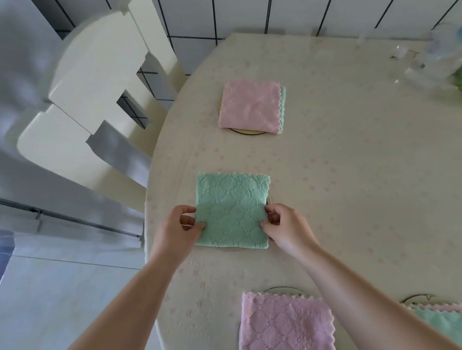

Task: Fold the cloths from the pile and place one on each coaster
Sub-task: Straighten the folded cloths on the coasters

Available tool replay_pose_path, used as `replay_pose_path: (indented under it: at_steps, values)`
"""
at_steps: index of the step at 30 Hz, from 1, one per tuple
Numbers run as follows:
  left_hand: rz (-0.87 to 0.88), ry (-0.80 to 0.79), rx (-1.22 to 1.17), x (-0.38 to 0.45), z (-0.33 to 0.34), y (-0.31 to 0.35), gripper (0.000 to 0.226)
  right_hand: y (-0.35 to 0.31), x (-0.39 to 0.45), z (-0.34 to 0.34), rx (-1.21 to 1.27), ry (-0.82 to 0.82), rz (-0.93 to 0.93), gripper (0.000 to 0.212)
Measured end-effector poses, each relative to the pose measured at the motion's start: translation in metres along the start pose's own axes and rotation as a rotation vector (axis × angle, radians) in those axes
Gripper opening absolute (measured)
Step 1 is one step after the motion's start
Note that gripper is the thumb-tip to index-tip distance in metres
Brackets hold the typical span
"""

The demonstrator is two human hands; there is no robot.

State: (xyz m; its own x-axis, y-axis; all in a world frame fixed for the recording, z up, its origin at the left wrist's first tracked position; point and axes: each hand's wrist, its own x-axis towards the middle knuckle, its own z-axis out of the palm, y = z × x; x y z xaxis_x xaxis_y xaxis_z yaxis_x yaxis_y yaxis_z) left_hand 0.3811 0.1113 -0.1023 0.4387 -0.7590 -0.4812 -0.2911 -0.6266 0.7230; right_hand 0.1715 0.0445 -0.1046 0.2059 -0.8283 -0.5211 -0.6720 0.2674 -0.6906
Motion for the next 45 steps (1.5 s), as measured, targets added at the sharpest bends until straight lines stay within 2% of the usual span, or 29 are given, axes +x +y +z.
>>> replay_pose_path:
  at_steps: [2, 4, 7, 11, 17, 20, 24, 28, 40, 45]
  values:
    - [-0.011, 0.02, -0.01, 0.0, 0.0, 0.0, 0.027, 0.0, 0.001, 0.0, 0.001, -0.009, -0.003, 0.035]
    - [0.013, 0.104, 0.0, 0.004, -0.002, 0.003, 0.029, 0.001, 0.004, -0.005, 0.006, -0.001, -0.008, 0.03]
    - [0.089, 0.237, 0.045, 0.021, -0.002, 0.034, 0.032, -0.001, 0.023, -0.025, 0.029, 0.085, 0.01, 0.018]
    - [0.147, 0.29, -0.078, 0.068, 0.014, 0.092, 0.027, -0.02, 0.075, -0.061, 0.094, 0.191, 0.01, 0.024]
    - [0.096, 0.298, -0.107, 0.146, 0.039, 0.141, 0.034, -0.05, 0.146, -0.087, 0.105, 0.19, -0.042, 0.039]
    - [0.053, 0.29, -0.089, 0.165, 0.046, 0.142, 0.03, -0.058, 0.167, -0.091, 0.078, 0.16, -0.053, 0.033]
    - [0.029, 0.293, -0.063, 0.174, 0.049, 0.136, 0.016, -0.058, 0.182, -0.091, 0.057, 0.182, -0.084, 0.026]
    - [0.051, 0.278, -0.055, 0.179, 0.043, 0.132, 0.016, -0.056, 0.189, -0.088, 0.038, 0.22, -0.093, 0.035]
    - [0.061, 0.25, -0.153, 0.176, 0.041, 0.125, 0.015, -0.058, 0.183, -0.089, 0.052, 0.197, -0.124, 0.041]
    - [0.041, 0.189, -0.18, 0.148, 0.032, 0.125, 0.046, -0.06, 0.149, -0.098, 0.052, 0.143, -0.099, 0.052]
